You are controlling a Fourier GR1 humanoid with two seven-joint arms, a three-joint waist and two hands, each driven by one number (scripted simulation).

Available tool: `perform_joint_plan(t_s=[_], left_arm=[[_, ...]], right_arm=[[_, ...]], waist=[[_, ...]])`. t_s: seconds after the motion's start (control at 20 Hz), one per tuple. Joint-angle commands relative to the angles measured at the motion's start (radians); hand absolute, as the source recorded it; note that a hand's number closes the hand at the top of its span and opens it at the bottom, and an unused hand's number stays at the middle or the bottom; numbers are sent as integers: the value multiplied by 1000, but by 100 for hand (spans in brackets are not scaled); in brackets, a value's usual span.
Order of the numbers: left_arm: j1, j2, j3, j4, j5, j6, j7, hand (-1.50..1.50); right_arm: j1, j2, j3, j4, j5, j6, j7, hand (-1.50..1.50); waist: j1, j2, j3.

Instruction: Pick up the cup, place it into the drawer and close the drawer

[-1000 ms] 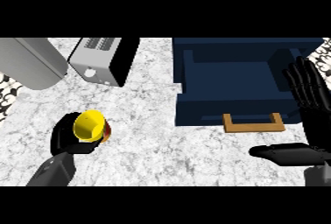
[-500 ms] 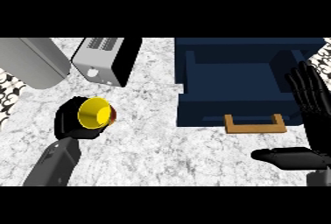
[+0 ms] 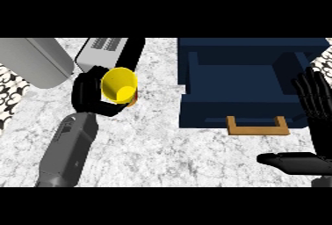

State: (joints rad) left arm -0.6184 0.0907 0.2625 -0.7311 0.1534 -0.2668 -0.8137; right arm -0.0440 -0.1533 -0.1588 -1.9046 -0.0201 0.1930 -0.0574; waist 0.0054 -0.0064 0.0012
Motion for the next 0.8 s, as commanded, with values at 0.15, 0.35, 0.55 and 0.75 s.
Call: perform_joint_plan(t_s=[0.15, 0.35, 0.55, 0.75], left_arm=[[-75, -88, -131, -259, 11, 145, 242, 150], [-151, -85, -162, -336, -16, 206, 381, 150], [-227, -90, -231, -349, -11, 308, 479, 150], [-323, -91, -372, -274, 53, 466, 490, 150]], right_arm=[[4, -33, -38, 14, -35, 39, -23, -150], [-38, -13, -23, 0, -28, 7, 26, -150], [59, -22, -28, -35, -24, 43, -22, -150], [-6, -33, -32, -45, -55, 40, 57, -150]], waist=[[-2, 1, 0], [-4, 4, -1], [-16, 4, -1], [-25, 6, -1]])
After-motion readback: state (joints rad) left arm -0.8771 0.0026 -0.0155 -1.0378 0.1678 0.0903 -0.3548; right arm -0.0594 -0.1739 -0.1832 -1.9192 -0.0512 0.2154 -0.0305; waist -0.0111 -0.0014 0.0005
